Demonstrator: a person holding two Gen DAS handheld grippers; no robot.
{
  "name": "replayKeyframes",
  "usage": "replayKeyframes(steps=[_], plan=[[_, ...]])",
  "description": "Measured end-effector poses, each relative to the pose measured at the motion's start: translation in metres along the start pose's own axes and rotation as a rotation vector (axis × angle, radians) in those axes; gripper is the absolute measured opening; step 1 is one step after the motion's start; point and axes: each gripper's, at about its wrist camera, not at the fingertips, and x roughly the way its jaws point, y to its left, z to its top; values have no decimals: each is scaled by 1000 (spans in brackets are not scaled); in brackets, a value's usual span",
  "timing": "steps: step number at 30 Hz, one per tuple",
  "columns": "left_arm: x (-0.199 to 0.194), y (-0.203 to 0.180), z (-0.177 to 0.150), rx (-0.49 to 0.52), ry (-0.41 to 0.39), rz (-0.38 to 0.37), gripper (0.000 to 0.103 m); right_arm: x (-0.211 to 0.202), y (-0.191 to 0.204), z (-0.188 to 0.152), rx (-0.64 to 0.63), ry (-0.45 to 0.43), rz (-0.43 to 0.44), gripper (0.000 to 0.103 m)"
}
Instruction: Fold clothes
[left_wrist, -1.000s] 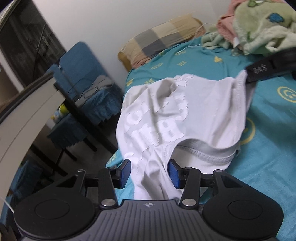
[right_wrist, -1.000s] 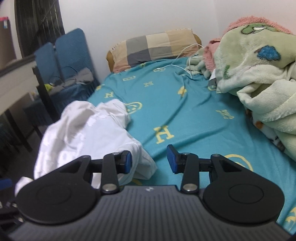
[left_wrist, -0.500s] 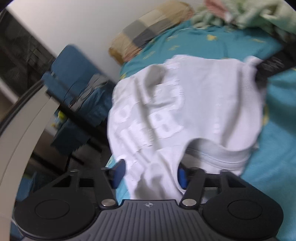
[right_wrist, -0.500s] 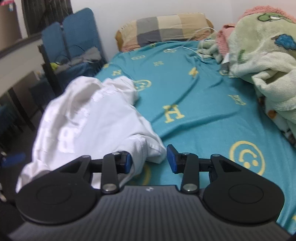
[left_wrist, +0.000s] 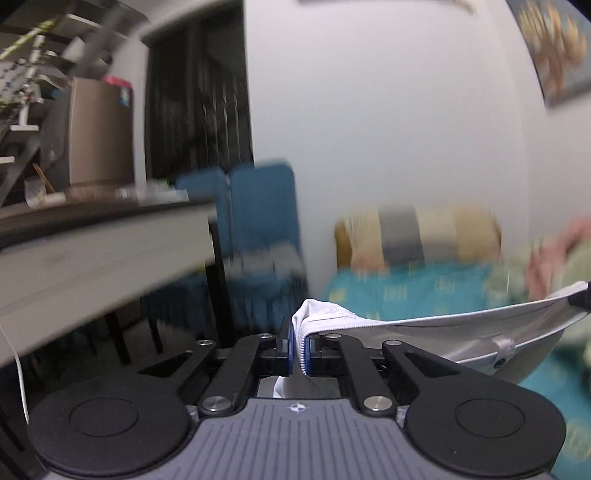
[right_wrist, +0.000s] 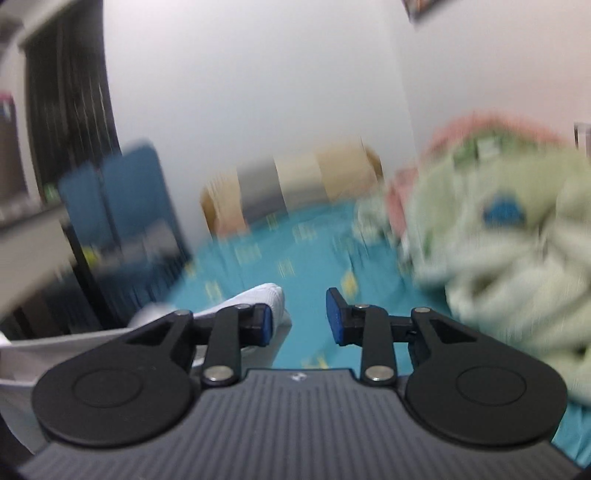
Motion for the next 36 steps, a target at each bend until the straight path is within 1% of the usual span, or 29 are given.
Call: replayKeyframes(steps=[4,8,11,14,17,20,22,23,27,30,32,36], plan=[[-28,28,89,-63,-140,-7,6,-41,24,80,-3,-167,68,33],[-66,49,180,-74,-275,-19,5,-97,48,160,-11,-317,143,33],[-100,64,241,-84,-348,-40,5,-144,58,214,-12,-411,183,33],[-145,72,293,-59,-419,-57,5,-192,61,262,2,-483,219,33],[-186,76,332,-46,-472,-79,5,-238,56,299,17,-542,238,33],[-224,75,367,-50,-495,-96,5,-271,51,327,24,-589,260,33],[-230,73,384,-49,-481,-108,6,-256,50,329,16,-559,255,33],[-227,72,389,-50,-469,-110,6,-248,49,329,12,-544,253,33],[-193,65,396,-51,-395,-115,6,-218,47,333,-5,-483,245,33],[-131,54,376,-57,-320,-127,6,-195,46,335,-17,-437,238,33],[-83,44,356,-44,-285,-119,6,-176,44,335,-24,-405,232,33],[24,17,306,-40,-187,-110,6,-76,36,298,-17,-294,184,33]])
